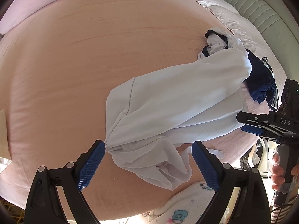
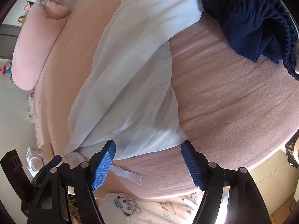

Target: Fold clothes

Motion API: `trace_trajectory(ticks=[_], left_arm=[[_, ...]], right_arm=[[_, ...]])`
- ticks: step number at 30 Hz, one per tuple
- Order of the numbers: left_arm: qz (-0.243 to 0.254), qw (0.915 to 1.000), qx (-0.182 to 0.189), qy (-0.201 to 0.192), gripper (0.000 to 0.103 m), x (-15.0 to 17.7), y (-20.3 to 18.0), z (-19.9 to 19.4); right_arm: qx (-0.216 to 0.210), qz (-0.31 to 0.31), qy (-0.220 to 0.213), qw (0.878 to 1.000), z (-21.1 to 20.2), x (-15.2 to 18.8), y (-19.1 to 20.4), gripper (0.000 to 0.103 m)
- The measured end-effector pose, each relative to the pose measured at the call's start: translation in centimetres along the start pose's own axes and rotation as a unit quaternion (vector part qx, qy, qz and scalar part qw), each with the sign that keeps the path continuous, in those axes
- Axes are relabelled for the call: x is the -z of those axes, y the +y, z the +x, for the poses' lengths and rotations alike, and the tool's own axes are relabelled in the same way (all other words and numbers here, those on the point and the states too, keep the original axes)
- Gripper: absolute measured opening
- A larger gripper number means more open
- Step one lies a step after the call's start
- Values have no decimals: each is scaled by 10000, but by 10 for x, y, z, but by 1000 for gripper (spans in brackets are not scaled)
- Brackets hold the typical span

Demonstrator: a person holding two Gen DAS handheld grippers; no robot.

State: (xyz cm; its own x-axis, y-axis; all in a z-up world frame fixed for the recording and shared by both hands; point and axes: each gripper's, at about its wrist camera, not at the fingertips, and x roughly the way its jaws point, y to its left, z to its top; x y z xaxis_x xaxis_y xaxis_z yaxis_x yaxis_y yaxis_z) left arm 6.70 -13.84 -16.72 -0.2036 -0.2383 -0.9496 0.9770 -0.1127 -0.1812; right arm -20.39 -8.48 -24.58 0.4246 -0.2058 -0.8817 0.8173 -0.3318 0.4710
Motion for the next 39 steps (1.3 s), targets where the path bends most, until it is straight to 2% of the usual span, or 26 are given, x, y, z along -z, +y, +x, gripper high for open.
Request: trace_trajectory(ticks=[4, 10, 14, 16, 17, 18, 21, 22, 23, 32, 39], left_arm=[[20, 9999, -37, 92, 95, 3, -2, 6], [-26, 9999, -57, 142, 95, 6, 1, 11], [-41, 9999, -51, 100, 95, 6, 2, 9], [-30, 10000, -51, 80, 95, 6, 1, 7], [-13, 10000, -54, 73, 95, 6, 0, 7], [-3, 10000, -52, 69, 95, 6, -1, 7], [55, 10000, -46, 42, 95, 4, -7, 7], [111, 9999, -50, 21, 95, 3, -11, 6], [192, 9998, -71, -3, 95, 2, -16, 6], [1005, 9942, -349, -162, 95, -8, -70, 12], [1976, 9771, -740, -257, 95, -12, -115, 32]], right_arm=[[-562, 468, -138, 9972, 4, 4, -13, 72], [-1070, 965, -395, 9888, 8, 19, -32, 72], [-1289, 1050, -606, 9842, 6, 26, -39, 71], [-1193, 1163, -700, 9835, 15, 42, -35, 57], [-1145, 1219, -746, 9831, 19, 51, -33, 41], [-1096, 1275, -793, 9826, 24, 59, -31, 31], [-1079, 1334, -938, 9807, 30, 75, -29, 24], [-1087, 1307, -974, 9806, 35, 52, -29, 23], [-1091, 1274, -998, 9808, 36, 44, -27, 23], [-1146, 1050, -1117, 9815, 11, 14, -66, 20], [-1101, 724, -1285, 9829, 10, 8, -68, 18]])
